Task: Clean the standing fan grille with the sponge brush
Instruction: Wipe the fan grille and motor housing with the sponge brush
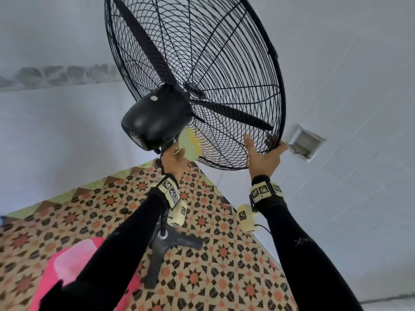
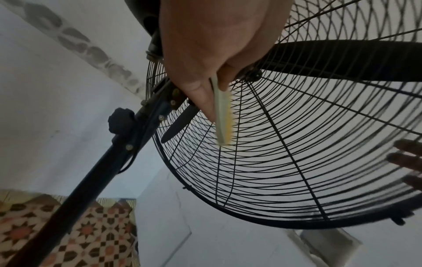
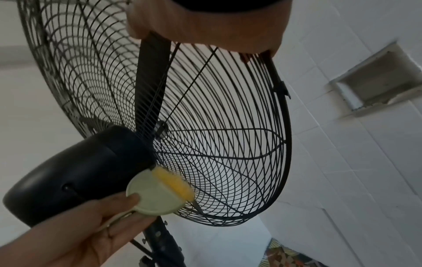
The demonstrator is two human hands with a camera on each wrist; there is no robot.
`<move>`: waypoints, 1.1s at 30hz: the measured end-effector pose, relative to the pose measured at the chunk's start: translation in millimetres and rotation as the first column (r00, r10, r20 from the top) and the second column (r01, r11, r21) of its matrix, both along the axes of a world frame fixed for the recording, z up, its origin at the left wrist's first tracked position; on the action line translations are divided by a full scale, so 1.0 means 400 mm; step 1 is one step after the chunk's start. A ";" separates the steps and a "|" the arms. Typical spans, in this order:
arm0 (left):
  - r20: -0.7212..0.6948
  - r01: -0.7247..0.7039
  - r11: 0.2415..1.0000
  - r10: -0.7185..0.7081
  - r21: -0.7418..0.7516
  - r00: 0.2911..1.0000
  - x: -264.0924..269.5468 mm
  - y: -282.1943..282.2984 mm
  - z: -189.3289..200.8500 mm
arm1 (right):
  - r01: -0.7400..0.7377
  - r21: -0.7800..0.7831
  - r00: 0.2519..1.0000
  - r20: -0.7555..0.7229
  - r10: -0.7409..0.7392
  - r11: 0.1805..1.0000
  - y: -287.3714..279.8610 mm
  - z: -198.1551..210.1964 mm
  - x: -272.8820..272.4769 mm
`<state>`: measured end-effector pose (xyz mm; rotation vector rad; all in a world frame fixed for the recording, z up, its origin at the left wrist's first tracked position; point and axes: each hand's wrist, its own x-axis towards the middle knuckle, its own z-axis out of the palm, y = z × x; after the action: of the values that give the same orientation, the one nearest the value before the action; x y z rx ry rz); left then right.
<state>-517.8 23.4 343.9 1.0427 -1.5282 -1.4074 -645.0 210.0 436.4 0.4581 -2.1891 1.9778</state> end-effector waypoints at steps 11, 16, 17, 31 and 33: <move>-0.119 0.061 0.996 -0.054 0.057 0.991 0.003 0.012 -0.014 | -0.033 -0.010 0.997 -0.076 0.032 0.999 0.004 -0.011 -0.003; -0.276 0.212 0.962 -0.159 0.170 0.948 0.009 0.048 0.021 | -0.039 0.008 0.998 -0.050 0.039 0.999 0.013 -0.008 -0.017; -0.273 0.211 0.961 -0.158 0.177 0.949 0.012 0.043 0.006 | -0.038 -0.001 0.998 -0.046 0.038 0.999 0.014 -0.011 -0.015; -0.159 0.122 0.961 -0.084 0.248 0.984 0.026 0.018 -0.106 | -0.038 -0.020 0.997 -0.063 0.036 0.999 0.006 -0.011 -0.001; -0.149 0.170 0.951 -0.134 0.257 0.980 0.003 0.026 -0.110 | -0.050 -0.017 0.998 -0.050 0.049 0.999 0.012 -0.014 0.000</move>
<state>-516.5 33.9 299.9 0.9850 -1.3724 -1.7946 -645.1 214.7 430.7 0.5574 -2.1492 1.9869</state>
